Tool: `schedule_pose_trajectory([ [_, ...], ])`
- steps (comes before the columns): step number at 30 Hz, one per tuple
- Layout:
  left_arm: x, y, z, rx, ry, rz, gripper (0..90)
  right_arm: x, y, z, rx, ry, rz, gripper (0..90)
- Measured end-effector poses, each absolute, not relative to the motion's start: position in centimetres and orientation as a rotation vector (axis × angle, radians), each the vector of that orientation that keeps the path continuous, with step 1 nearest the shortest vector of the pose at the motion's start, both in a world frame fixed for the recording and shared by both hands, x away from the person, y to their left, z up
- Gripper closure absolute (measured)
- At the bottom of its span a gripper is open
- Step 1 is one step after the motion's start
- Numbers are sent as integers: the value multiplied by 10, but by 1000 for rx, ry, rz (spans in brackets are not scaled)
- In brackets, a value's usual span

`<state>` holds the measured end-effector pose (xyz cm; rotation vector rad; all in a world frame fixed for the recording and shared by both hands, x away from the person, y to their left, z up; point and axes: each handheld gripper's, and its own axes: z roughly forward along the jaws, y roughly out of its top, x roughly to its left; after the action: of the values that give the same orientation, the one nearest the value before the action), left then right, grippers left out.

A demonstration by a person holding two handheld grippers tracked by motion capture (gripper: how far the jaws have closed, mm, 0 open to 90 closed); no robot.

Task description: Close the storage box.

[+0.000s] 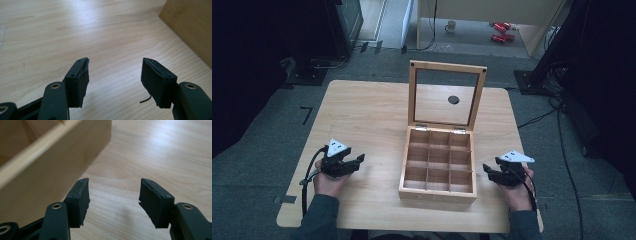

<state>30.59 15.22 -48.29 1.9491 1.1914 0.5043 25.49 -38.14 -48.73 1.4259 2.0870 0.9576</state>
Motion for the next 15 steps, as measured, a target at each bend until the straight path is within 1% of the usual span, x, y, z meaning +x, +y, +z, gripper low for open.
schedule_pose_trajectory([
  [2,306,151,-477,1936,1176,499,394,255,-380,-482,1417,2083,963,407],
  [6,308,148,-466,1934,1147,524,390,255,-375,-471,1386,2088,949,425],
  [12,313,143,-454,1930,1114,519,388,258,-371,-458,1364,2073,964,411],
  [15,315,140,-448,1936,1099,523,389,261,-371,-451,1386,2066,959,434],
])
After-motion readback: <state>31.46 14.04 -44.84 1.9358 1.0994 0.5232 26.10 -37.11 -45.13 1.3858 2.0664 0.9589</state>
